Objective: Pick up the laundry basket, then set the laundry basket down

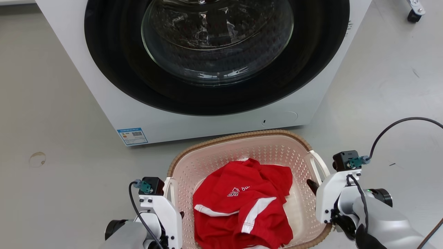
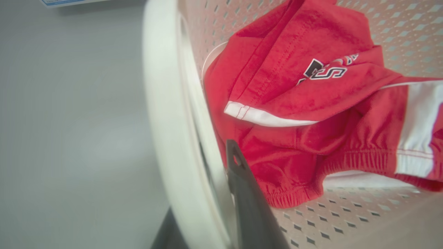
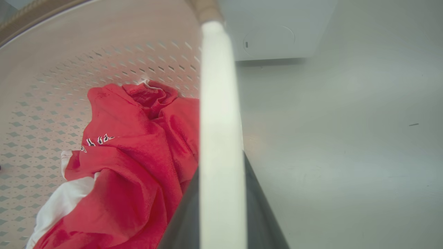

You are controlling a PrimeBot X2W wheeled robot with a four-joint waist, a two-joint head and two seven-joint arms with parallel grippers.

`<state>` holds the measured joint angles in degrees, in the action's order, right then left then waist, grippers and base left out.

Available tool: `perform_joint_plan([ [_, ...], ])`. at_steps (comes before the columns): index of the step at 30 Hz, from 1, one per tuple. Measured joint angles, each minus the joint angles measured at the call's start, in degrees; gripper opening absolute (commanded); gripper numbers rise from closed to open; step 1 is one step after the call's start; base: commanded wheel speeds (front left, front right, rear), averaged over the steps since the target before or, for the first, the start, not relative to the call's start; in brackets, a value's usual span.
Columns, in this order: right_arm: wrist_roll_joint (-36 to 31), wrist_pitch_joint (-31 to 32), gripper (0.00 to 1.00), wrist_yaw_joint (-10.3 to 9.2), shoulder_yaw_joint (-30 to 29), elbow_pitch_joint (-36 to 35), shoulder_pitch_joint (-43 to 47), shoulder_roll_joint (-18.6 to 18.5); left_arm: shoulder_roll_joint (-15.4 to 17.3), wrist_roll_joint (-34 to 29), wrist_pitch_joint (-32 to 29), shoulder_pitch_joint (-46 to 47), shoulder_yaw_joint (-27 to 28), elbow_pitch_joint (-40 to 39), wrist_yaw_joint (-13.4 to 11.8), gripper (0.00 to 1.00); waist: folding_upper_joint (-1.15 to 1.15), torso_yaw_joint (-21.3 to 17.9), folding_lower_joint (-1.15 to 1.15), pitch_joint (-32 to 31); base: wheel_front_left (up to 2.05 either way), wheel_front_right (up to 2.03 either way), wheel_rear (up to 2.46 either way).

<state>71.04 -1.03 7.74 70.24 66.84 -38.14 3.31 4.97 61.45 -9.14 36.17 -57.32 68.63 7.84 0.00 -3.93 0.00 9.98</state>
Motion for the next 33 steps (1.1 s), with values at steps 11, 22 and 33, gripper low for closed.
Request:
perform_joint_plan([
  [11,0.12,0.01,0.0,0.0,0.98,0.08,1.23,0.14,0.04,1.18,-0.18,-1.68,-1.05,-0.02,0.0,0.0,0.0,-0.3,0.0,-1.54,0.0,0.0,0.0],
  [22,0.58,0.0,0.0,0.0,1.43,0.14,1.29,0.15,0.11,1.92,-0.18,-1.75,-2.09,-0.03,0.0,0.0,0.0,-0.45,0.0,-1.68,0.0,0.0,0.0],
  [33,1.16,0.0,0.0,0.0,1.9,0.15,1.28,0.15,0.21,3.14,-0.18,-1.74,-3.35,-0.01,0.0,0.0,0.0,-0.38,0.0,-1.43,0.0,0.0,0.0],
])
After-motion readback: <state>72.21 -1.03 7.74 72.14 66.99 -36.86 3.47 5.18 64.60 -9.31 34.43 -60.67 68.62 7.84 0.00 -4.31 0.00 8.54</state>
